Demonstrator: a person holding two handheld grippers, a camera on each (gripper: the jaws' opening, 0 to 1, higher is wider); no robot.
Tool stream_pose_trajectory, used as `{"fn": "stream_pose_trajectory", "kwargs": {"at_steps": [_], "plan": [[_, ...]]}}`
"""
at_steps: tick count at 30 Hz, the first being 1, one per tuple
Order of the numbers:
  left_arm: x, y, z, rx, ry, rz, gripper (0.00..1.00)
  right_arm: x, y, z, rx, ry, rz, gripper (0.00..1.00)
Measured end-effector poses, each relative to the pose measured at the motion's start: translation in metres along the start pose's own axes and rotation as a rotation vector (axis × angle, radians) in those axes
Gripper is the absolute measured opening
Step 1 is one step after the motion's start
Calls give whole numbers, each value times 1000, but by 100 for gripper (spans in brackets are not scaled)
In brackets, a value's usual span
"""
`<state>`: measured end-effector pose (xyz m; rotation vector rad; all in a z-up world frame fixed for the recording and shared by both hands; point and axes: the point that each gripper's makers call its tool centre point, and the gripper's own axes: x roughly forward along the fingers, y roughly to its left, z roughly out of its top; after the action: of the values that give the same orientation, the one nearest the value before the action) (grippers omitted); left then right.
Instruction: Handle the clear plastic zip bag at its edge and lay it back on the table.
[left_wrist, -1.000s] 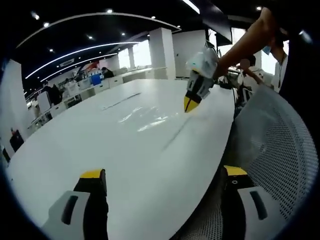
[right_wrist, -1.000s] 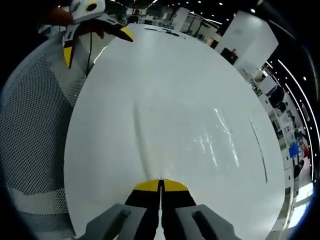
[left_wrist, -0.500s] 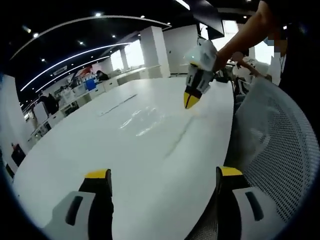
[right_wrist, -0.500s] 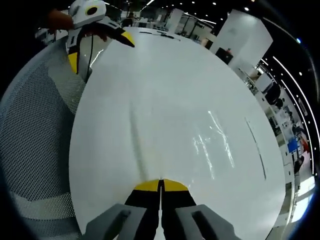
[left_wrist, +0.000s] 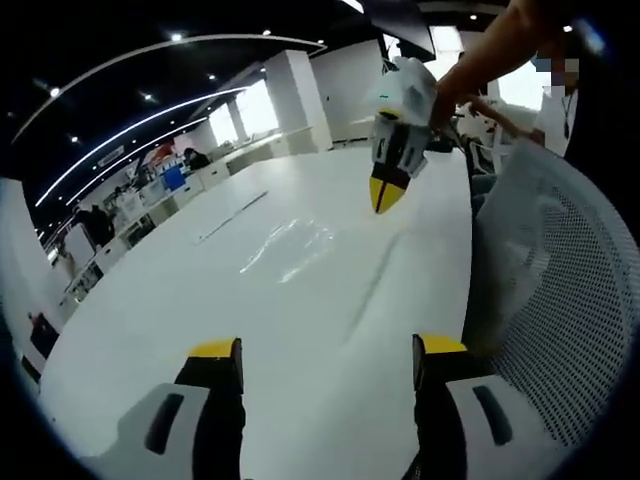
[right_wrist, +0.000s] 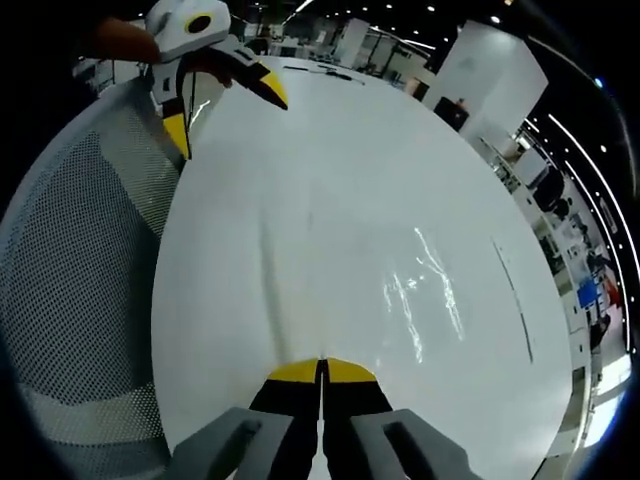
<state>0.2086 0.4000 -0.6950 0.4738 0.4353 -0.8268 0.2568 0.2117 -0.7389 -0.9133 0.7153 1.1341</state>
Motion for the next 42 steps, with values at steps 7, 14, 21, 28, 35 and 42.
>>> {"fn": "stream_pose_trajectory", "kwargs": {"at_steps": [7,14,21,28,35,42], "plan": [[9,1,7,57,1,-26,63,-5,9,7,-6,2,23,0],[15,-2,9,106,12,-54,59,-10,12,15,-12,0,26,0],[21,-6,9,164,30,-80,55,-10,13,18,-15,-2,31,0],[28,-9,14,216,27,-103,52,-11,18,22,-25,6,47,0],[32,-13,23,249,18,-122,48,-7,24,24,-37,8,53,0],[39,-15,37,288,2,-142,43,-6,28,27,-46,11,58,0]]}}
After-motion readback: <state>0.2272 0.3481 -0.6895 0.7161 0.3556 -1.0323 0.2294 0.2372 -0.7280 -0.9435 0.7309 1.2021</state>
